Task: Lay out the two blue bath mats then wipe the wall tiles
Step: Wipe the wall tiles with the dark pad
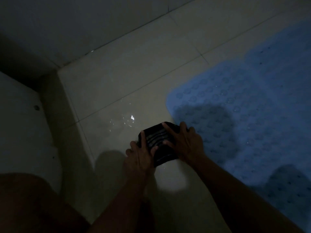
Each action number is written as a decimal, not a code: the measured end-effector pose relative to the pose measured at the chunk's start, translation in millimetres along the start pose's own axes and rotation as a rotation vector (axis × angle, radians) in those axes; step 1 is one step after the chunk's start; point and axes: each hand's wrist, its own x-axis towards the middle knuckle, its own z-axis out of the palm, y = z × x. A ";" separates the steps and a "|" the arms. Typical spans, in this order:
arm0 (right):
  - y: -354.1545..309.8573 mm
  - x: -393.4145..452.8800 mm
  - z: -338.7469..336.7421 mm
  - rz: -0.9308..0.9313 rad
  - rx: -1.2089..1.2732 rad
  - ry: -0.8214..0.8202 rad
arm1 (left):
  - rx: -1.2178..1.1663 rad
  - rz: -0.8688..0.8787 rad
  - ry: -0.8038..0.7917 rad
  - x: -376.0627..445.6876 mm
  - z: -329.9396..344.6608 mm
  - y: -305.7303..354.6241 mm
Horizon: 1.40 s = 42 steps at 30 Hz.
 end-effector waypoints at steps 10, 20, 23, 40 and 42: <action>-21.4 53.2 -19.1 0.115 -0.016 0.015 | 0.025 0.106 0.035 78.6 -20.6 -12.8; -28.8 75.9 -29.9 0.144 -0.023 0.019 | 0.005 0.154 -0.029 111.1 -41.8 -13.4; -30.1 86.3 -31.1 0.165 0.048 0.017 | 0.023 0.177 -0.025 126.0 -52.1 -10.9; -4.6 163.8 -63.1 0.291 0.264 0.018 | 0.149 0.296 -0.009 232.7 -97.5 42.7; 1.0 171.2 -66.2 0.325 0.294 0.027 | 0.172 0.316 -0.019 243.3 -103.2 57.0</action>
